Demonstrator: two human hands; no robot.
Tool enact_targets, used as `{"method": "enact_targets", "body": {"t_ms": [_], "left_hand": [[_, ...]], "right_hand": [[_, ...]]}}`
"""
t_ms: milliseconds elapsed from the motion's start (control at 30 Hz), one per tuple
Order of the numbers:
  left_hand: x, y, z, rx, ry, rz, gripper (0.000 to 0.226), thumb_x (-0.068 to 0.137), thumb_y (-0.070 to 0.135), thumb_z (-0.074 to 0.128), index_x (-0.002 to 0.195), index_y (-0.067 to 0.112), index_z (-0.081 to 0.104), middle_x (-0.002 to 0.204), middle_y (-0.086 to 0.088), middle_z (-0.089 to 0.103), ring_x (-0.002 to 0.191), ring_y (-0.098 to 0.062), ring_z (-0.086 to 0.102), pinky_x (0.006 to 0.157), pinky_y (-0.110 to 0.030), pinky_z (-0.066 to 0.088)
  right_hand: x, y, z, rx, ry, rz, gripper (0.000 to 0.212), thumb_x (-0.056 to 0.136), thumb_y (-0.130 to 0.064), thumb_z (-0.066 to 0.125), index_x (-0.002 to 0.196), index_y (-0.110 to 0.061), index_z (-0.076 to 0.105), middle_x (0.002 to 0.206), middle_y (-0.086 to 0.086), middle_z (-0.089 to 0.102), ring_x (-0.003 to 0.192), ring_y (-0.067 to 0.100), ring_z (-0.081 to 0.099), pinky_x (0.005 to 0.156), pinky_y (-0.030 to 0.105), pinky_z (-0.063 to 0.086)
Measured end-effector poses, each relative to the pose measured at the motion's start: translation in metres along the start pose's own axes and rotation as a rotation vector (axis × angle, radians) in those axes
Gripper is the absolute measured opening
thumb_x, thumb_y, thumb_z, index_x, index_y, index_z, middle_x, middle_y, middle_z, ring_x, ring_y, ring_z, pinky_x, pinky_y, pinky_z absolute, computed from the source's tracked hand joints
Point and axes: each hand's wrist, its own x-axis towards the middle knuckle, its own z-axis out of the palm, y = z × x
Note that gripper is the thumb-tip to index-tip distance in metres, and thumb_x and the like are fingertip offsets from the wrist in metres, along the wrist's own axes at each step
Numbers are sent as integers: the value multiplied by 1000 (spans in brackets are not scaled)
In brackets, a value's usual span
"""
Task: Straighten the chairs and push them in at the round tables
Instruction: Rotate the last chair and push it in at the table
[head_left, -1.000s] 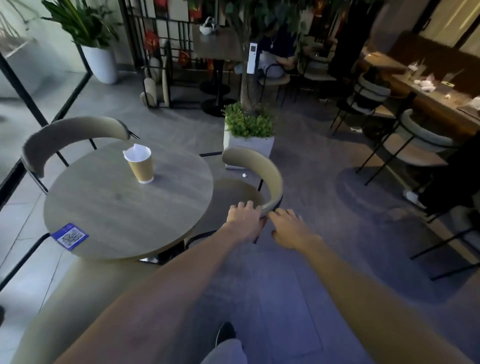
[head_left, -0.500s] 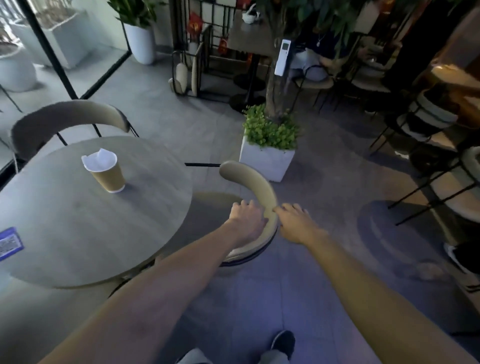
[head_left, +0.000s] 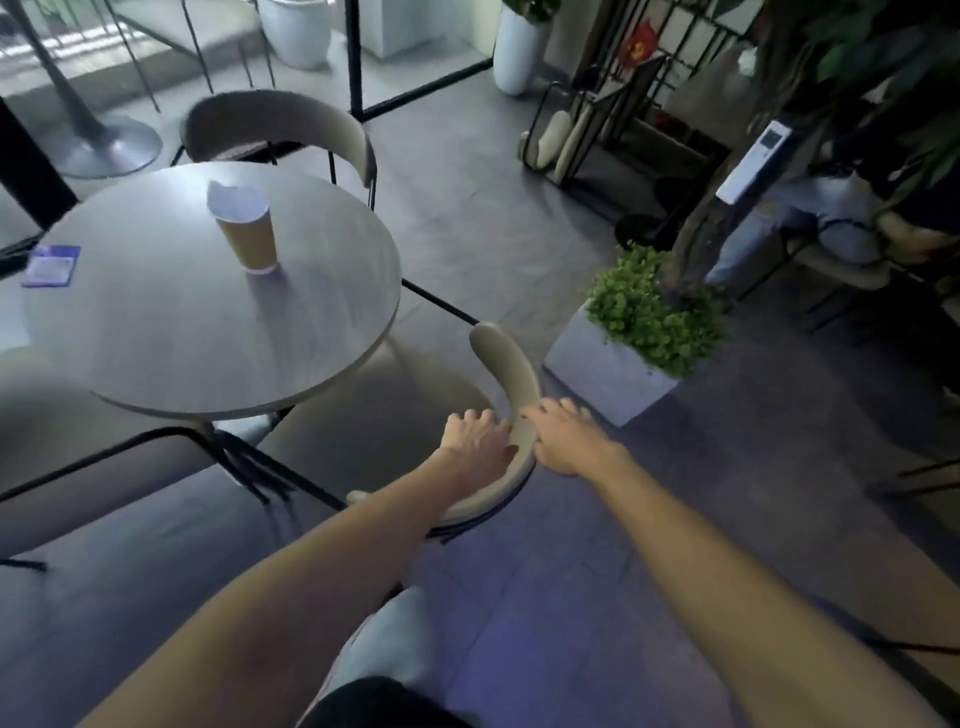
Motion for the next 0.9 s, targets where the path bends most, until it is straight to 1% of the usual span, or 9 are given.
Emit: {"method": "enact_targets", "body": {"t_ms": [100, 167, 233, 333, 467, 567, 667, 800, 900], "left_hand": [[21, 7, -6, -35, 29, -58, 36, 97, 39, 43, 124, 15, 53, 125, -10, 55, 117, -34, 53, 93, -45, 43], [34, 6, -8, -76, 38, -121, 37, 97, 40, 42, 123, 16, 53, 124, -10, 56, 116, -34, 54, 93, -46, 44], [46, 4, -9, -108, 42, -190, 36, 97, 40, 40, 121, 17, 54, 121, -10, 57, 113, -34, 55, 89, -46, 44], [60, 0, -12, -164, 100, -284, 36, 99, 39, 35, 117, 17, 57, 117, -11, 60, 108, -36, 58, 85, -47, 45], [65, -7, -5, -239, 149, -465, 41, 101, 49, 35, 118, 18, 56, 120, -10, 60, 109, -35, 58, 88, -47, 45], [60, -7, 4, -264, 161, -607, 42, 100, 50, 36, 119, 17, 55, 122, -11, 59, 111, -35, 57, 90, -47, 44], [55, 3, 22, -282, 172, -751, 42, 100, 50, 37, 119, 17, 56, 123, -12, 59, 112, -35, 57, 91, -48, 45], [63, 30, 51, -325, 170, -954, 44, 99, 52, 35, 117, 19, 57, 122, -10, 61, 109, -34, 59, 88, -46, 46], [76, 58, 71, -367, 129, -1046, 48, 99, 55, 33, 120, 19, 57, 122, -10, 62, 109, -33, 59, 90, -46, 46]], "right_hand": [[29, 20, -9, -59, -11, -85, 41, 95, -21, 46, 136, -18, 44, 139, 12, 46, 129, 37, 40, 103, 51, 35], [48, 26, -11, -71, -40, -141, 43, 95, -21, 47, 138, -18, 43, 139, 12, 46, 130, 36, 39, 104, 51, 34], [67, 30, -11, -90, -54, -199, 43, 94, -22, 48, 137, -18, 44, 139, 12, 47, 129, 36, 40, 104, 51, 34], [94, 37, -14, -122, -60, -282, 45, 94, -22, 49, 138, -19, 44, 140, 11, 47, 130, 35, 40, 106, 50, 34], [123, 40, -20, -186, -66, -423, 45, 96, -24, 48, 140, -19, 43, 140, 11, 46, 130, 35, 41, 106, 50, 35], [143, 39, -22, -250, -57, -545, 43, 95, -26, 50, 137, -19, 45, 137, 11, 49, 127, 34, 43, 104, 50, 37], [158, 39, -22, -310, -40, -663, 47, 95, -26, 51, 140, -20, 43, 138, 11, 48, 128, 34, 42, 104, 50, 36], [165, 48, -7, -396, -38, -820, 52, 95, -28, 52, 145, -20, 40, 140, 11, 47, 128, 34, 42, 104, 49, 35], [168, 67, 11, -464, -77, -890, 53, 94, -27, 54, 145, -21, 40, 138, 11, 49, 127, 34, 45, 102, 48, 37]]}}
